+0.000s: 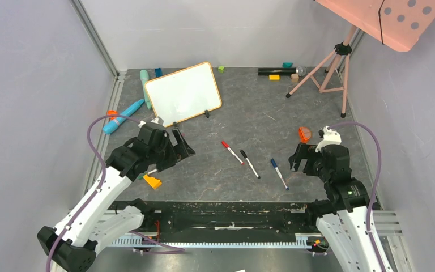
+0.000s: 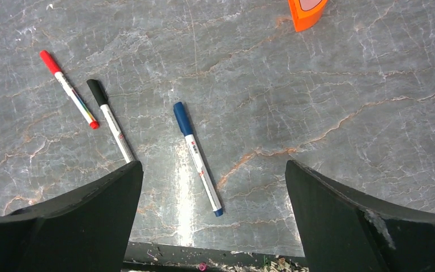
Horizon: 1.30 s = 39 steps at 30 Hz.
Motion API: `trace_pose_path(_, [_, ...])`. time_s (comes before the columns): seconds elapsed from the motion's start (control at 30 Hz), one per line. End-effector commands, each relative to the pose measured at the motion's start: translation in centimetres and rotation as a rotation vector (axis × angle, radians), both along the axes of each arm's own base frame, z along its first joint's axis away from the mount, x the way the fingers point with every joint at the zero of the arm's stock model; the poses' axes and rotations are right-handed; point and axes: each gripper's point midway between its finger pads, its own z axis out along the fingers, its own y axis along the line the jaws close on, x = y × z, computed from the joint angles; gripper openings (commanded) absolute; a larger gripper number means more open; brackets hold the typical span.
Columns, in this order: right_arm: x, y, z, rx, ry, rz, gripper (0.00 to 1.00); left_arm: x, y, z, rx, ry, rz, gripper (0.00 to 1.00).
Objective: Write a sentence on the whiteboard
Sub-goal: Pick up the whiteboard marker from the center of the board.
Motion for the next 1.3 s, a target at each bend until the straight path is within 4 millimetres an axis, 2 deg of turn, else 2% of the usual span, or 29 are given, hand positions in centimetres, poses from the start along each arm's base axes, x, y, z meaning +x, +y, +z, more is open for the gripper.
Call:
trace_pose_path(0.0, [0.4, 0.3, -0.3, -0.003, -0.006, 0.020, 0.98, -0.1, 3.3, 0.3, 0.163, -0.039, 0.043, 1.00])
trace_pose_path(0.07, [0.6, 1.1, 0.0, 0.028, -0.001, 0.045, 0.98, 0.0, 4.5, 0.1, 0.251, -0.056, 0.016, 1.00])
trace_pose_path(0.13, [0.9, 2.2, 0.3, 0.061, -0.003, 0.097, 0.98, 0.4, 5.2, 0.0, 0.353, -0.093, -0.084, 1.00])
trace_pose_path(0.23, [1.5, 3.6, 0.5, 0.091, -0.004, 0.168, 0.98, 1.7, 6.8, 0.5, 0.510, -0.128, -0.135, 1.00])
trace_pose_path(0.3, [1.7, 3.9, 0.7, 0.097, 0.020, 0.184, 0.98, 2.5, 6.5, 0.8, 0.556, -0.161, -0.230, 1.00])
trace_pose_path(0.4, [2.0, 4.0, 0.8, 0.092, 0.038, 0.189, 0.98, 4.0, 7.3, 0.7, 0.665, -0.164, -0.263, 1.00])
trace_pose_path(0.47, [2.3, 4.0, 0.9, 0.088, 0.049, 0.186, 0.98, 4.6, 6.7, -0.5, 0.708, -0.183, -0.387, 0.95])
trace_pose_path(0.57, [2.7, 4.1, 1.3, 0.088, 0.057, 0.190, 0.98, 5.0, 6.2, -2.4, 0.745, -0.214, -0.540, 1.00])
trace_pose_path(0.73, [3.6, 4.3, 2.0, 0.087, 0.065, 0.193, 0.98, 5.0, 5.1, -4.5, 0.759, -0.266, -0.779, 0.99])
trace_pose_path(0.87, [4.3, 4.6, 2.4, 0.088, 0.068, 0.201, 0.98, 5.2, 7.9, -7.0, 0.961, -0.164, -0.946, 0.99])
trace_pose_path(0.97, [4.4, 4.8, 2.3, 0.086, 0.076, 0.209, 0.98, 4.9, 9.5, -9.0, 1.044, -0.045, -1.084, 0.97])
trace_pose_path(1.03, [4.4, 4.9, 2.1, 0.085, 0.084, 0.212, 0.98, 5.0, 9.7, -9.9, 1.051, -0.021, -1.120, 0.96])
trace_pose_path(1.13, [4.4, 4.9, 1.8, 0.085, 0.091, 0.213, 0.98, 5.3, 9.0, -10.7, 0.985, -0.011, -1.123, 0.94])
trace_pose_path(1.27, [4.5, 5.0, 1.6, 0.080, 0.097, 0.216, 0.98, 5.8, 9.3, -12.0, 1.006, 0.045, -1.117, 0.84])
